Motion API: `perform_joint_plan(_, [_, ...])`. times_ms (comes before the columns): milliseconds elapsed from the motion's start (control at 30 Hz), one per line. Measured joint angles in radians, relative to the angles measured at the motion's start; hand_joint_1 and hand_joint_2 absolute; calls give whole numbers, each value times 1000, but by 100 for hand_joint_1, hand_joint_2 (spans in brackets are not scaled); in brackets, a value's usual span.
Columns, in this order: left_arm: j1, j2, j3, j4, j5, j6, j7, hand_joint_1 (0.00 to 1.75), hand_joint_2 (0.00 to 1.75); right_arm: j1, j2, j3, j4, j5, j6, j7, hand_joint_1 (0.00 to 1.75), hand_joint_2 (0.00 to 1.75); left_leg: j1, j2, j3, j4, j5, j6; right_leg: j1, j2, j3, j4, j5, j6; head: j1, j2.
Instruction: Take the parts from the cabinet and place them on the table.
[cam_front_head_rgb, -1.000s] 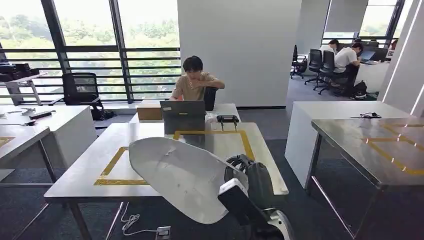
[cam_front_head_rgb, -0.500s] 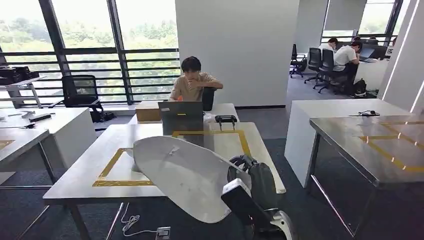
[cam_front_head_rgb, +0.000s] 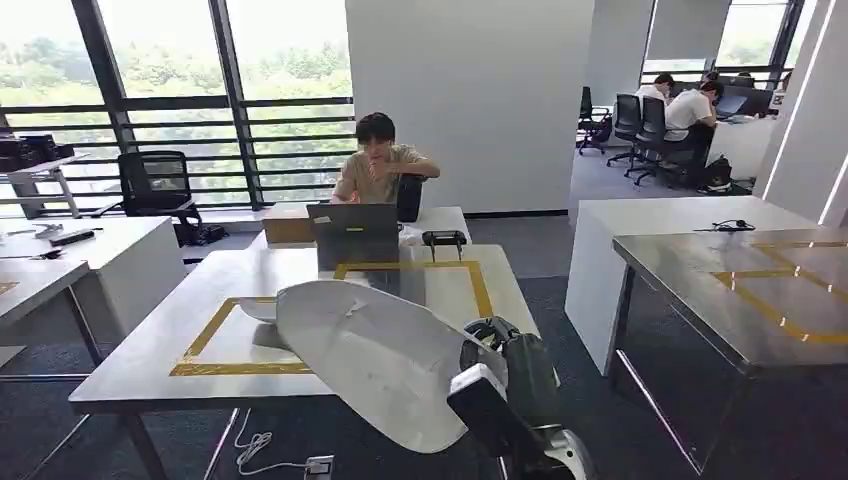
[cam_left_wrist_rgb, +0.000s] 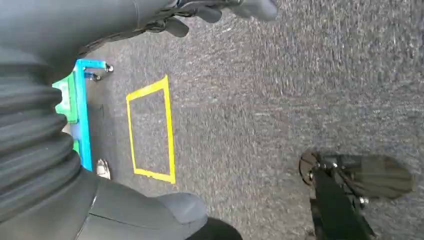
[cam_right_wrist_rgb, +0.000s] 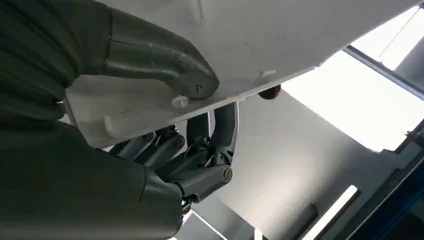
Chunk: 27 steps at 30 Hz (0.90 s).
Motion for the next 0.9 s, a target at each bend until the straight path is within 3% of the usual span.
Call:
perform_joint_plan(67, [0,0,0,0,0,0,0,0,175,0,3,0,-3,0,1,-1,175,175,2,9,-6,8,-6,-2,1,-2,16,-2,0,-16,-3,0])
perform_joint_plan(100, [-3,0,0,0,0,0,0,0,175,-3,3,0,-3,0,0,-2,175,175,0,21,-24,48,-23,2,3,-4,24,-2,-4,-22,-3,0])
perform_joint_plan(200, [-3,0,0,0,0,0,-1,0,175,3,2,0,-3,0,0,-2,175,175,-12,28,-160,275,-106,8,15,-8,35,-2,-21,-38,-4,0])
perform_joint_plan(233, [-2,0,0,0,-1,0,0,0,175,6,2,0,-3,0,0,-2,175,175,-15,28,-189,308,-107,12,20,-8,40,-2,-27,-41,-4,0])
perform_joint_plan(267, [2,0,0,0,-2,0,0,0,175,9,2,0,-3,0,0,-2,175,175,-20,28,-194,296,-86,20,23,-8,49,-2,-34,-42,-3,0])
perform_joint_plan(300, [2,0,0,0,-2,0,0,0,175,9,2,0,-3,1,0,-1,175,175,-26,28,-177,239,-44,31,26,-7,61,-2,-44,-42,-4,0])
perform_joint_plan(367, [2,0,0,0,-5,0,-2,0,175,7,2,0,-3,1,0,-2,175,175,-41,31,-106,63,60,57,29,-9,90,-3,-64,-38,-4,0])
perform_joint_plan(400, [5,2,0,0,-8,0,-2,0,175,8,2,0,-3,2,-1,-3,175,175,-50,39,-96,32,64,68,30,-10,91,-5,-73,-35,-4,0])
perform_joint_plan(433, [2,3,0,1,-9,-1,-3,0,175,7,2,0,-3,2,-1,-4,175,175,-54,44,-96,13,23,67,32,-8,94,-9,-76,-29,-5,-1])
perform_joint_plan(467, [1,3,0,0,-9,-1,-4,0,175,9,1,0,-3,2,0,-1,175,175,-56,42,-85,13,37,69,31,-10,95,-20,-81,-21,-4,1])
perform_joint_plan(533, [5,3,0,1,-9,-1,-3,0,175,11,1,0,-4,2,-2,-3,175,175,-53,38,-64,1,32,83,33,-11,118,-14,-68,-9,-4,1])
perform_joint_plan(567, [6,3,0,0,-9,-1,-3,0,175,12,1,-2,-5,2,-2,-3,175,175,-48,32,-45,-9,30,86,31,-11,108,10,-69,-6,-4,2])
perform_joint_plan(600, [5,3,0,0,-9,-1,-4,0,175,10,0,-2,-6,2,-3,-4,175,175,-48,32,-30,-12,21,94,29,-9,83,67,-57,-3,-4,1])
perform_joint_plan(633, [2,3,0,0,-9,-1,-4,0,175,7,0,-2,-7,2,-3,-3,175,175,-48,30,-21,-13,15,97,29,-9,40,131,-63,0,-3,1])
perform_joint_plan(700, [0,3,0,0,-9,-1,-4,0,175,13,-2,-2,-6,2,-3,-2,175,175,-49,24,-2,-14,-5,100,29,-9,-61,247,-126,9,-3,2])
perform_joint_plan(733, [3,3,0,0,-9,-2,-4,0,175,18,-4,-3,-6,2,-3,-2,175,175,-49,21,11,-13,-17,100,29,-9,-98,272,-162,11,-1,2])
perform_joint_plan(767, [6,3,0,0,-10,-3,-3,0,175,21,-6,-5,-6,2,-3,-2,175,175,-50,18,26,-13,-30,99,29,-9,-118,261,-170,10,-2,2])
perform_joint_plan(800, [7,3,0,0,-10,-3,-3,0,175,22,-7,-7,-6,3,-3,-3,175,175,-50,16,43,-13,-42,97,29,-9,-122,222,-154,9,-1,2])
perform_joint_plan(833, [7,3,0,0,-11,-3,-3,0,175,22,-8,-9,-6,3,-3,-3,175,175,-51,14,61,-13,-56,95,30,-9,-113,160,-112,4,-1,2])
perform_joint_plan(867, [7,3,0,0,-11,-3,-3,0,175,22,-9,-11,-6,3,-4,-3,175,175,-51,14,80,-13,-70,93,31,-9,-99,80,-36,0,-1,2])
perform_joint_plan(900, [10,1,0,3,-11,-3,-2,0,175,23,-13,-13,-6,3,-4,-4,175,175,-52,13,87,-13,-84,91,33,-9,-90,-1,79,-8,-1,2])
